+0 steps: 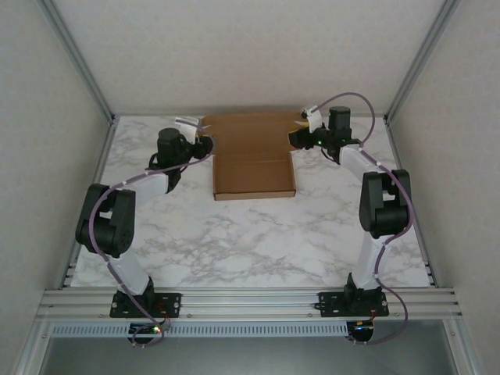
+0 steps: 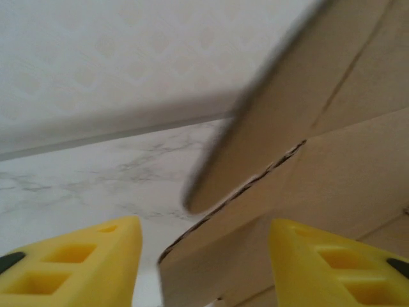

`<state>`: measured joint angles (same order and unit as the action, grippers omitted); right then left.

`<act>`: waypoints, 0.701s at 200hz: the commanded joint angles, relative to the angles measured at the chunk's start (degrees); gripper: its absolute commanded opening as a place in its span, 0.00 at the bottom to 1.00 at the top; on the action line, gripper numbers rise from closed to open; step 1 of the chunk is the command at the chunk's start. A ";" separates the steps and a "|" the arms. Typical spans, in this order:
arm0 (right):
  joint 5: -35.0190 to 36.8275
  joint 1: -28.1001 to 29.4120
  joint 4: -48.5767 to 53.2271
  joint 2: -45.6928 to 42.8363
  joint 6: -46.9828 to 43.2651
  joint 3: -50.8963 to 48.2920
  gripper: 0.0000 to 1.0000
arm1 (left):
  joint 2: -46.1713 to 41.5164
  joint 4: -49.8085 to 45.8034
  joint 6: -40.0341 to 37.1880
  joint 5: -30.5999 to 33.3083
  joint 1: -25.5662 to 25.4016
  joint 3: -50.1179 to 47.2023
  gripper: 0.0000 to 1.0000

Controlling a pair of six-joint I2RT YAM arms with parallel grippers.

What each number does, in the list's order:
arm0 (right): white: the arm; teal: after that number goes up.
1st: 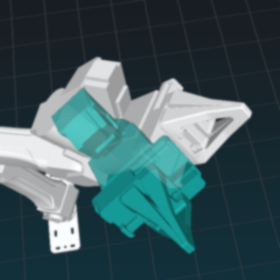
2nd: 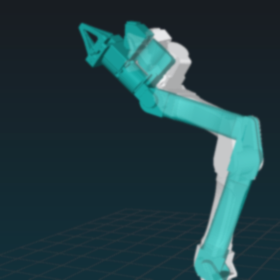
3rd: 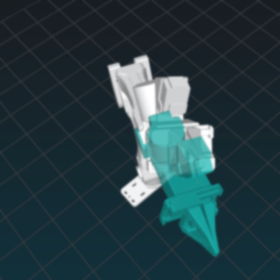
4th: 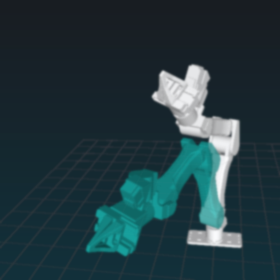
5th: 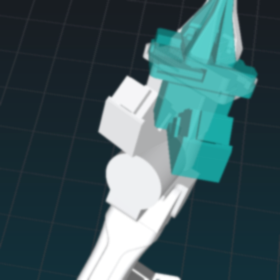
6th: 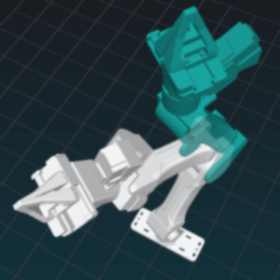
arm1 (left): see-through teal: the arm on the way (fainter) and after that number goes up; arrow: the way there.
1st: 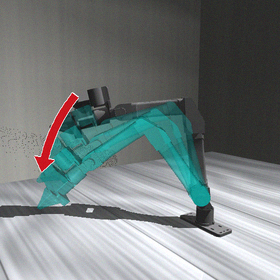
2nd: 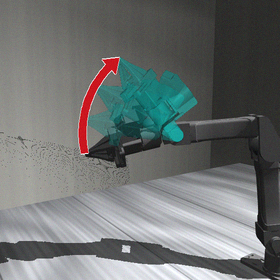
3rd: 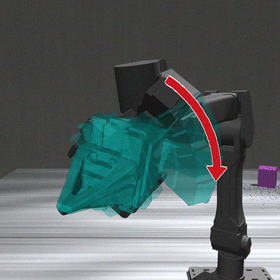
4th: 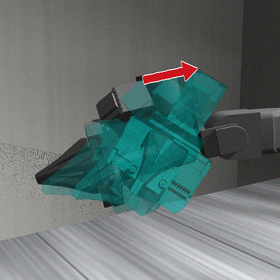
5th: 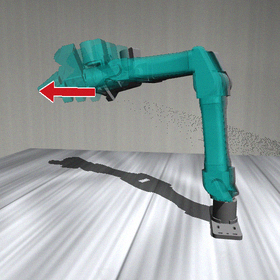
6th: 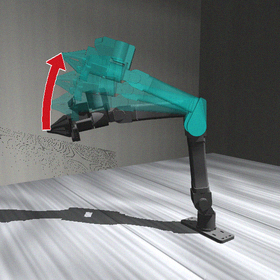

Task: Fold the paper box

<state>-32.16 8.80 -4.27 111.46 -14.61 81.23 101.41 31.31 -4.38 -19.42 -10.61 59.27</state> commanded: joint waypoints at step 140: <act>21.66 10.51 -4.83 -13.48 30.51 -12.58 0.34 | -6.19 12.30 25.63 10.65 -7.24 -9.30 0.22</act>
<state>-14.90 17.43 -4.86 102.15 6.68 71.96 98.94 38.50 15.92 -12.60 -15.27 52.71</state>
